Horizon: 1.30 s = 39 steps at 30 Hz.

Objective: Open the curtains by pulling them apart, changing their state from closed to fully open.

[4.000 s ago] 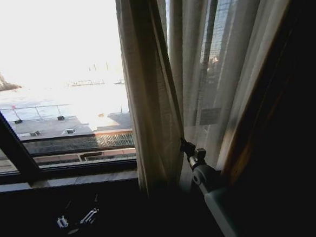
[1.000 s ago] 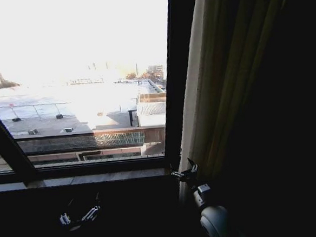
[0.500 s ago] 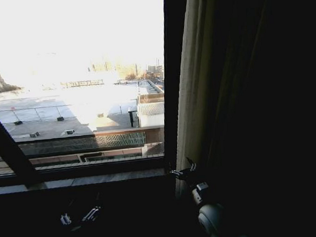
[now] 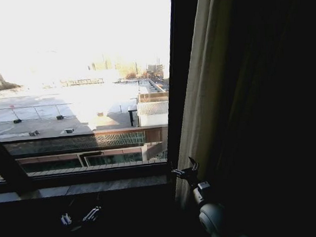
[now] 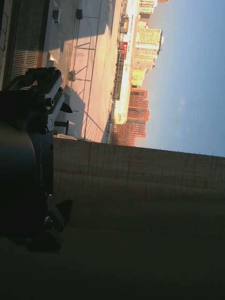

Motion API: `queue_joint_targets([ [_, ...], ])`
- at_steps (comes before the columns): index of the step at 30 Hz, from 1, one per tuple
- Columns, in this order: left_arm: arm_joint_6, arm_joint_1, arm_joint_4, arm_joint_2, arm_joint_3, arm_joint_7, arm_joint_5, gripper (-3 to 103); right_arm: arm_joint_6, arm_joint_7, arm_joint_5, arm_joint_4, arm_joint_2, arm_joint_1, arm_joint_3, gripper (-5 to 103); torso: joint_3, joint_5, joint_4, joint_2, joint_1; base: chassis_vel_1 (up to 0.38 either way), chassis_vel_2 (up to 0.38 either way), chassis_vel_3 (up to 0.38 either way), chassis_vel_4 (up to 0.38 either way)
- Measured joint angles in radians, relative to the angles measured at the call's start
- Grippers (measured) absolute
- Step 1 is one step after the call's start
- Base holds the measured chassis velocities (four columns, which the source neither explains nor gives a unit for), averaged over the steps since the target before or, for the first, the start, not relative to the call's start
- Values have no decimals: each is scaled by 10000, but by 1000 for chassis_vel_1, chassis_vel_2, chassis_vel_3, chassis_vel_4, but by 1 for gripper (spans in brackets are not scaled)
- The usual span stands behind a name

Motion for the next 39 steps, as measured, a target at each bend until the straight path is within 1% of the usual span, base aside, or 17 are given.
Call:
queue_joint_targets([
  [1,-8,15,-1,-1,-2,0,0,100,-68,244,41,-48,1,65,217,100,-1,0,1,1,-2,0,0,0,0],
  [3,-12,15,-1,-2,-4,1,2,100,-154,453,100,-63,-13,137,461,100,-5,0,0,3,-12,0,0,0,0],
  [8,-13,8,-15,-16,0,1,32,100,-291,733,265,20,-70,159,999,100,-9,-4,0,11,-22,0,0,0,0],
  [12,-14,11,-28,-13,17,3,60,100,-314,740,458,-79,-172,250,1152,100,-7,-3,-3,9,-20,0,0,0,0],
  [17,-13,49,-69,-22,82,9,186,100,-324,580,886,-365,-294,789,1117,100,-4,0,1,5,-12,0,0,0,0],
  [23,-13,111,-143,5,72,12,207,100,-336,377,1070,-842,-334,1267,986,100,-5,-3,0,6,-14,0,0,0,0],
  [25,-13,123,-166,13,69,13,212,100,-317,332,1115,-938,-316,1381,921,101,-5,-3,0,6,-14,0,0,0,0],
  [26,-13,128,-175,15,68,13,214,100,-301,311,1133,-966,-306,1419,890,97,-5,-3,0,6,-14,0,0,0,0],
  [27,-13,132,-186,17,68,14,220,100,-273,262,1170,-1004,-293,1475,835,97,-5,-3,0,6,-13,0,0,0,0],
  [28,-13,135,-198,19,68,15,226,100,-238,186,1209,-1057,-263,1563,759,87,-4,-2,0,6,-13,0,0,0,0],
  [30,-13,136,-203,20,69,16,227,100,-228,165,1223,-1096,-242,1622,720,87,-4,-2,0,6,-13,0,0,0,0],
  [33,-13,140,-209,22,48,17,229,100,-202,146,1235,-1254,-203,1799,625,71,-4,-2,0,6,-13,0,0,0,0],
  [34,-13,140,-209,22,48,17,229,100,-202,146,1235,-1254,-203,1799,625,71,-4,-2,0,6,-13,0,0,0,0],
  [35,-13,145,-210,25,35,17,229,100,-192,145,1240,-1291,-206,1851,607,65,-5,-3,0,6,-13,0,0,0,0],
  [36,-13,150,-211,29,24,17,229,100,-189,144,1247,-1309,-213,1882,599,65,-5,-3,0,6,-13,0,0,0,0],
  [39,-14,151,-215,45,-3,17,217,100,-182,144,1295,-1386,-263,2040,584,48,-5,-3,0,6,-13,0,0,0,0],
])
